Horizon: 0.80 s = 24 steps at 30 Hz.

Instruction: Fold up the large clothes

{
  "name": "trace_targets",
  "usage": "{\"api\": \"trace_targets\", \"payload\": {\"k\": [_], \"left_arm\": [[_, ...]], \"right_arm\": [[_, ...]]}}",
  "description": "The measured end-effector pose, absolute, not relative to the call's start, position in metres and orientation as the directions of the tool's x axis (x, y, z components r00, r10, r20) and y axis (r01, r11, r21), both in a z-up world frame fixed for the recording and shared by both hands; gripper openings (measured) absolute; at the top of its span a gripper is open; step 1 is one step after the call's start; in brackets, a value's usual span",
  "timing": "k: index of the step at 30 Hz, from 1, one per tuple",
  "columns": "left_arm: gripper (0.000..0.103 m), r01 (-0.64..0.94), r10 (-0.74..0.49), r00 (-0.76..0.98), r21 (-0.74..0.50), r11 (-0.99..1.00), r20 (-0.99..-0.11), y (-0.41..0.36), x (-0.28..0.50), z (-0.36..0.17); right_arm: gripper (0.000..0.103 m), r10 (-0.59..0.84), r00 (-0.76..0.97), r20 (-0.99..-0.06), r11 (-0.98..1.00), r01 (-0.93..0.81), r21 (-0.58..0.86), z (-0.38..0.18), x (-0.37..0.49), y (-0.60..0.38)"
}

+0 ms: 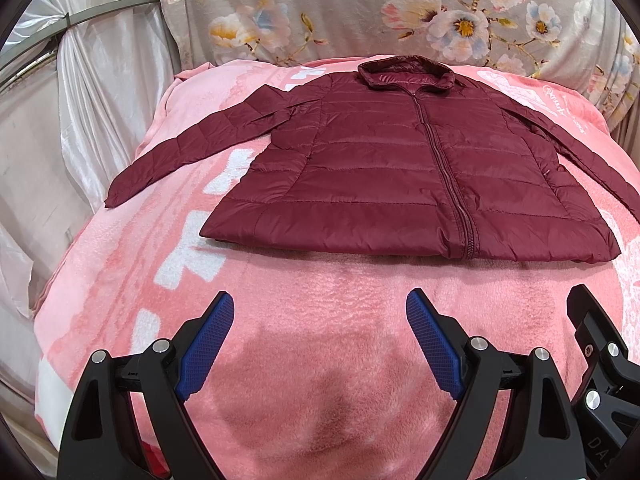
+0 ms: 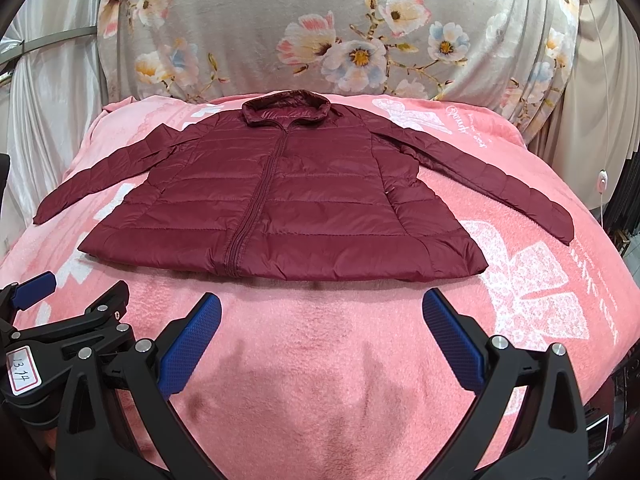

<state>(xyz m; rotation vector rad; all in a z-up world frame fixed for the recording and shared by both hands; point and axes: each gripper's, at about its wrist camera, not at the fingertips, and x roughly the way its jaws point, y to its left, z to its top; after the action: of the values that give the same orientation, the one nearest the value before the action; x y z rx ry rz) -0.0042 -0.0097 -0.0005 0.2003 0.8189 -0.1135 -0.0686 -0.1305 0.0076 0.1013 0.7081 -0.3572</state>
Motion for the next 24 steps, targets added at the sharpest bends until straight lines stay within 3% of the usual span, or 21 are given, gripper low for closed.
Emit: {"api": "trace_targets", "payload": {"k": [24], "left_arm": [[0.085,0.206,-0.032,0.657,0.138,0.969,-0.754,-0.026,0.023,-0.014]], "right_arm": [[0.098,-0.269,0.677,-0.685,0.931,0.365,-0.006,-0.013,-0.044,-0.148]]}}
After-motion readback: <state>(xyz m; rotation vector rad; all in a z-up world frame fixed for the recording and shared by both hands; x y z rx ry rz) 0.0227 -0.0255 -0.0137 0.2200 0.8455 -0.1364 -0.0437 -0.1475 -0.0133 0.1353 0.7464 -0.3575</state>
